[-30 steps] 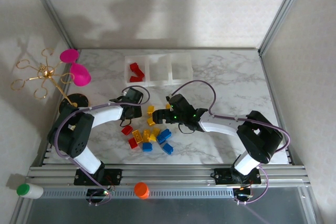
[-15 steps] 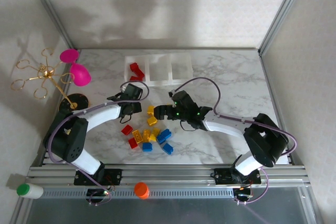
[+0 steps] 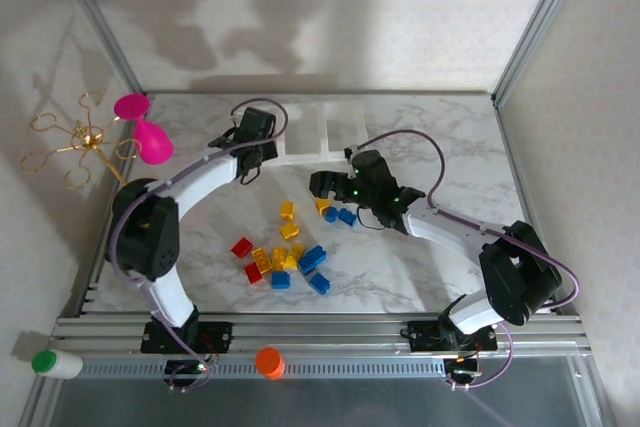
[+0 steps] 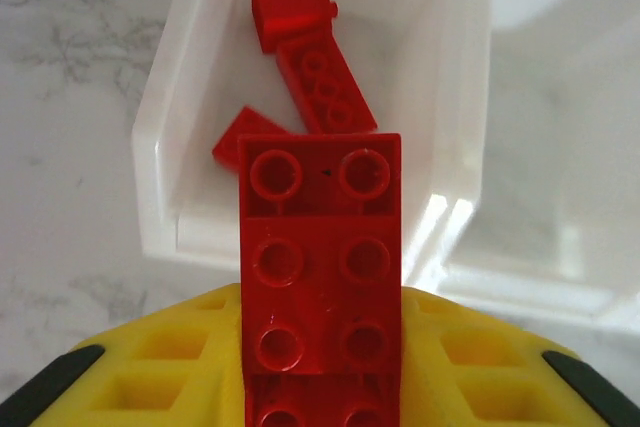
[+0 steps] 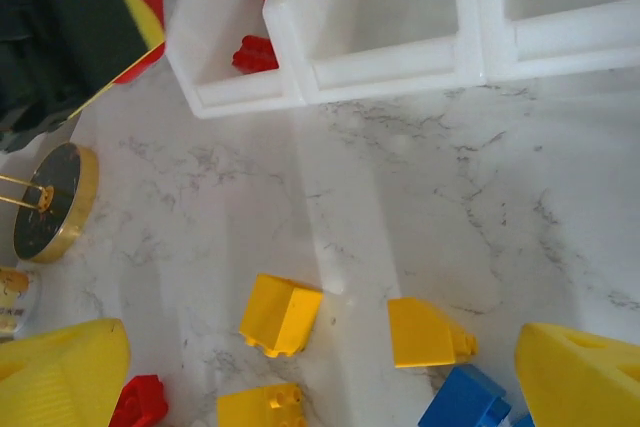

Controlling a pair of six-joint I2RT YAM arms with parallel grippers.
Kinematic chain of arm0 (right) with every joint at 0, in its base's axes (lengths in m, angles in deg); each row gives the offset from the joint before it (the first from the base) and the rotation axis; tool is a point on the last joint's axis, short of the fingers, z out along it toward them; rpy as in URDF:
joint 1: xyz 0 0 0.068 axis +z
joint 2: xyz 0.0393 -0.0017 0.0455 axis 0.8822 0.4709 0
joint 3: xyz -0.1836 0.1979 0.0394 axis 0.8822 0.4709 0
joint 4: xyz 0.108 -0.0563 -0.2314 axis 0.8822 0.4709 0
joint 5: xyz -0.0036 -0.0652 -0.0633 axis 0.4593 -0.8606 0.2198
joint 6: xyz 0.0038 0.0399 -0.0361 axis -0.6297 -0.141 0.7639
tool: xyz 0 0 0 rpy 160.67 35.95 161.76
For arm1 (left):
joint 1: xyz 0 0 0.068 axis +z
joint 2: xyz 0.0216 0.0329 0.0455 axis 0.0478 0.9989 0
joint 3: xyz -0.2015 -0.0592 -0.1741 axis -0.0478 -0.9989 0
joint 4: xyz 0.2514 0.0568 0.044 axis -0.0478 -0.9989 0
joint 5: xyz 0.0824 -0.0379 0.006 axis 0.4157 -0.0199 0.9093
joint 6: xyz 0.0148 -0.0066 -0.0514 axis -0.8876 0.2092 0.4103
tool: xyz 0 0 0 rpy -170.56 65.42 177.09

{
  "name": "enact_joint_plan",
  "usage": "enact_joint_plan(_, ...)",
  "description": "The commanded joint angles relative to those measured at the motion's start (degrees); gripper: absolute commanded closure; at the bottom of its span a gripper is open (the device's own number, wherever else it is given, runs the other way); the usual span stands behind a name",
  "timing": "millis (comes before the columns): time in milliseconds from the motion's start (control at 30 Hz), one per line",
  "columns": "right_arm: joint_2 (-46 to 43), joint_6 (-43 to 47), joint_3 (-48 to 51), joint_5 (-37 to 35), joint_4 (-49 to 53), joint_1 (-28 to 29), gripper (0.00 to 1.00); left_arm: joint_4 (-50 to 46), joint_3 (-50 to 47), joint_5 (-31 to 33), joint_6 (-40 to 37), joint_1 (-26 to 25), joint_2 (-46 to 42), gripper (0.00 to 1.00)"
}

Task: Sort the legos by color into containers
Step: Place the lego in the container.

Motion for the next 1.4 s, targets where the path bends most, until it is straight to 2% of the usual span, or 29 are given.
enact_joint_plan(0, -1.30, 1.60, -1.28, 1.31, -1.00, -0.31, 0.01, -2.09, 6.62, 3.23, -2.11, 1.40, 5.59, 0.66)
enact_joint_plan(33, -1.25, 1.76, -1.32, 1.33, -0.93, -1.82, 0.01, -2.65, 8.83, 2.96, -2.27, 2.02, 7.61, 0.66)
enact_joint_plan(300, -1.51, 2.23, -0.78, 0.95, -0.22, -2.83, 0.01, -5.89, 21.69, 3.24, -3.74, 4.93, 19.31, 0.61)
enact_joint_plan(500, -1.52, 3.03, -1.73, 0.86, 0.37, -2.94, 0.01, -6.52, 24.29, 1.22, -4.78, 5.19, 19.63, 0.51)
enact_joint_plan(600, -1.64, 3.68, -2.58, 0.87, 0.99, -2.94, 0.01, -7.77, 23.78, 0.82, -3.98, 5.19, 17.32, 0.49)
enact_joint_plan(767, -1.65, 5.17, -2.89, 2.67, 2.77, -2.85, 0.01, -3.28, 12.92, -4.50, -1.91, 5.10, 6.86, 0.49)
enact_joint_plan(967, -1.98, 7.23, -1.49, 2.22, 6.02, -1.65, 0.01, 0.14, -3.22, -7.18, 1.07, 4.58, -8.16, 0.48)
enact_joint_plan(1167, -2.06, 7.85, 0.15, 1.53, 7.91, 1.88, 0.01, -1.62, -18.82, -4.60, 2.38, 3.08, -23.02, 0.43)
enact_joint_plan(1367, -1.54, 6.92, 2.16, 0.07, 6.76, 6.35, 0.01, -3.38, -32.53, -1.49, 8.19, 1.85, -35.32, 0.39)
